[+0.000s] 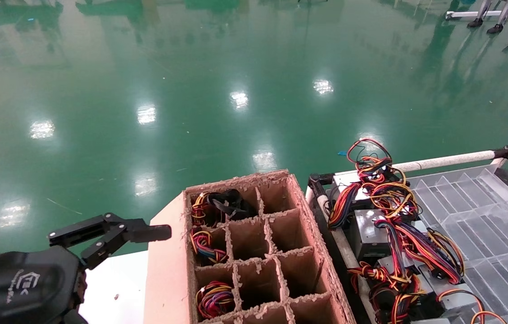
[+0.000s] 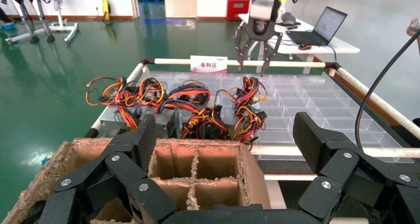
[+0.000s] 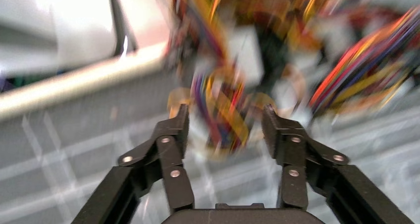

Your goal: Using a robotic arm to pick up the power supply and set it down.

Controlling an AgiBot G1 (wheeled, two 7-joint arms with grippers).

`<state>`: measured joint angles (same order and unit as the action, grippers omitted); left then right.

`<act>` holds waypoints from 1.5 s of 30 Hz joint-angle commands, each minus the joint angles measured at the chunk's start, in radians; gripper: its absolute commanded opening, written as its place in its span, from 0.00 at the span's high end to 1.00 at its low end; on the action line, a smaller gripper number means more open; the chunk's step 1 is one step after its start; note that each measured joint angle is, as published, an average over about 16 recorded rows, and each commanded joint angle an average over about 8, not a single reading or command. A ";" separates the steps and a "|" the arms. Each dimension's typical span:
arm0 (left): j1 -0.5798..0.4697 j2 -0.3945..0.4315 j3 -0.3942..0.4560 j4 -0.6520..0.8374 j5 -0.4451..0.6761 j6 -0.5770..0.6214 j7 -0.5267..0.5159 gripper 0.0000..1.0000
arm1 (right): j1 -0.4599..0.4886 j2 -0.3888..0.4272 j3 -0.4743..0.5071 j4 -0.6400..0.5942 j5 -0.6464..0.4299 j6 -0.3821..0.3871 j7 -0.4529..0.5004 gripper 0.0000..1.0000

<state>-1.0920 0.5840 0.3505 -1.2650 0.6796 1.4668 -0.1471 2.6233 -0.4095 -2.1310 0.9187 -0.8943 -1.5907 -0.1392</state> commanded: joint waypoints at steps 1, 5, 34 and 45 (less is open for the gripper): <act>0.000 0.000 0.000 0.000 0.000 0.000 0.000 0.00 | 0.008 0.017 0.008 0.001 0.066 -0.001 -0.008 0.00; 0.000 0.000 0.000 0.000 0.000 0.000 0.000 0.00 | 0.019 0.049 0.019 -0.021 0.181 -0.003 -0.024 0.00; 0.000 0.000 0.000 0.001 -0.001 0.000 0.000 0.00 | -0.596 -0.040 0.743 0.121 0.210 0.034 0.111 0.00; 0.000 0.000 0.000 0.001 -0.001 0.000 0.000 0.00 | -0.858 -0.085 1.048 0.188 0.197 0.051 0.170 0.00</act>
<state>-1.0922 0.5838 0.3510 -1.2644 0.6789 1.4666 -0.1467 1.8306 -0.4833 -1.1591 1.0903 -0.6938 -1.5440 0.0163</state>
